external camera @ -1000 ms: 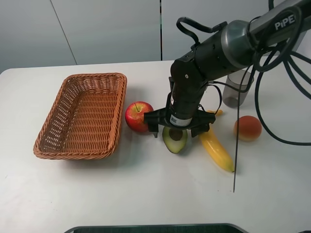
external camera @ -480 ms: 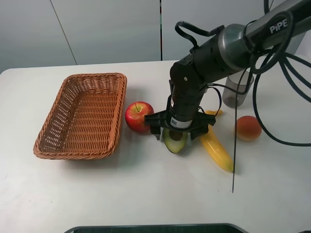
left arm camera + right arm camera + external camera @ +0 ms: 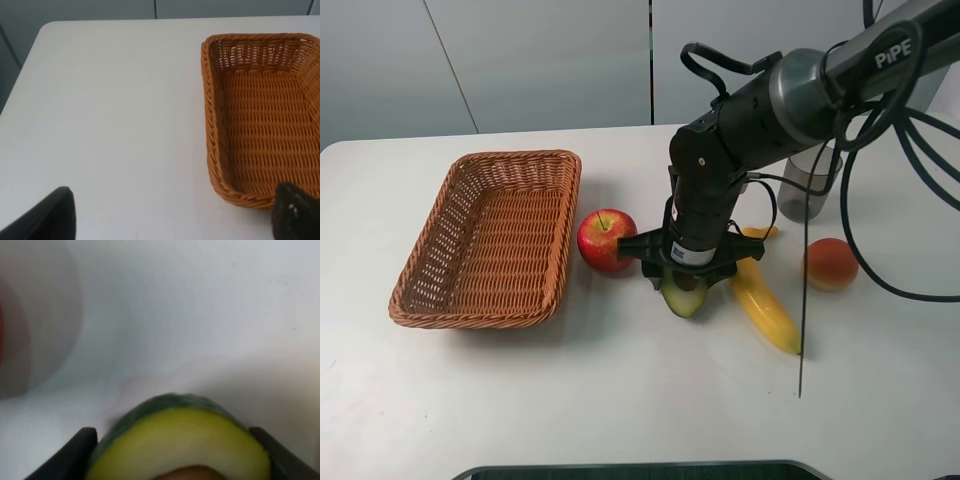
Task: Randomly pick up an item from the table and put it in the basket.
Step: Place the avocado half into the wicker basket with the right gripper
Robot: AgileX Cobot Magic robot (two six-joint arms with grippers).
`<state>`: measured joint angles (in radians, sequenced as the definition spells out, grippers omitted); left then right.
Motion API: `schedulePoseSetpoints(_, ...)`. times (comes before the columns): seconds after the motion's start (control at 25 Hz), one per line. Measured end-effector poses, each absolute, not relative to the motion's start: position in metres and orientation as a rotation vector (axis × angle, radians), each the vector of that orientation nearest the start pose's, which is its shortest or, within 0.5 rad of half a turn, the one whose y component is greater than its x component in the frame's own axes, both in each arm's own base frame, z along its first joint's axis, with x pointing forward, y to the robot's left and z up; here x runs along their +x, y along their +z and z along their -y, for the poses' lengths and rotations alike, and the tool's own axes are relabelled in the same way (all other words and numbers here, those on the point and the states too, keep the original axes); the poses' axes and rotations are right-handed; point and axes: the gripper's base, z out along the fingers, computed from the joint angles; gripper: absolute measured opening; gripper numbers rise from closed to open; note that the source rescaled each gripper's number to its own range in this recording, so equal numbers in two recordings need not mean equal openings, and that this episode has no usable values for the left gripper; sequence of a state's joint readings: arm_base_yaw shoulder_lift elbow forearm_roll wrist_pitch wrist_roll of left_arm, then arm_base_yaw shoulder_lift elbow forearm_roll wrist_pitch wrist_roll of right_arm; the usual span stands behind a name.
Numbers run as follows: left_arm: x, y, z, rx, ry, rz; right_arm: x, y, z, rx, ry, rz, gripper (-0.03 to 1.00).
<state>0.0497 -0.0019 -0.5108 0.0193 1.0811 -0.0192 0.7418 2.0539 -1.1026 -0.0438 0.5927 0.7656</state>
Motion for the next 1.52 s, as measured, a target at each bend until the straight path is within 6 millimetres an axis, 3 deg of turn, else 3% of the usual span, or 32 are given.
schedulePoseSetpoints(0.68, -0.007, 0.279, -0.001, -0.072, 0.042, -2.051, 0.264, 0.093, -0.239, -0.070, 0.082, -3.040, 0.01)
schedulePoseSetpoints(1.16, -0.007, 0.279, -0.001, -0.076, 0.040, -2.051, 0.275, 0.185, -0.249, -0.236, 0.121, -2.917, 0.01)
schedulePoseSetpoints(1.36, -0.007, 0.279, -0.001, -0.076, 0.040, -2.051, 0.273, 0.216, -0.277, -0.314, 0.186, -2.854, 0.01)
schedulePoseSetpoints(1.52, -0.007, 0.279, -0.001, -0.076, 0.040, -2.051, 0.270, 0.233, -0.313, -0.410, 0.238, -2.804, 0.01)
